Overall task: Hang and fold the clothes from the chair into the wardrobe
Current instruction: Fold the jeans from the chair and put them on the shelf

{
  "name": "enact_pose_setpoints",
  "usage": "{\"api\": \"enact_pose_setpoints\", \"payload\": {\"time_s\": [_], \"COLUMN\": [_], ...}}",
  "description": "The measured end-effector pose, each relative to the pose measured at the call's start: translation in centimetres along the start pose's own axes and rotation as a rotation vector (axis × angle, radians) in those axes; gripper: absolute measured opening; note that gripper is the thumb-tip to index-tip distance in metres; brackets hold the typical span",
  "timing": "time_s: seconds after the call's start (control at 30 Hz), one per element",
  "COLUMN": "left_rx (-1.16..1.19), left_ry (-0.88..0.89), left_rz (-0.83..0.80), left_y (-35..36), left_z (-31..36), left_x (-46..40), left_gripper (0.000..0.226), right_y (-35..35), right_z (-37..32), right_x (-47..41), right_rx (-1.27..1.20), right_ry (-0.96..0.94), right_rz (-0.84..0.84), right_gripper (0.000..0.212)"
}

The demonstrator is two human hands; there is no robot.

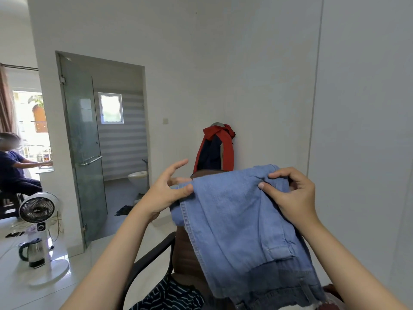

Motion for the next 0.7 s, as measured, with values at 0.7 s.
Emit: {"api": "enact_pose_setpoints", "payload": {"time_s": [0.7], "left_rx": [-0.221], "left_ry": [0.086], "left_rz": [-0.139], "left_y": [2.8], "left_z": [-1.7], "left_x": [2.5], "left_gripper": [0.041], "right_y": [-0.7], "right_z": [3.9], "right_x": [4.1], "right_rx": [-0.027], "right_ry": [0.440], "right_rz": [-0.293], "right_gripper": [0.039]}}
Point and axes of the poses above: each hand's wrist, its own x-axis away from the middle knuckle, its own y-axis out of the palm, z = x × y, the point moved 6 cm from there along -x, towards the middle knuckle, and after that the axes turned 7 degrees about z, right-handed, at the moved point
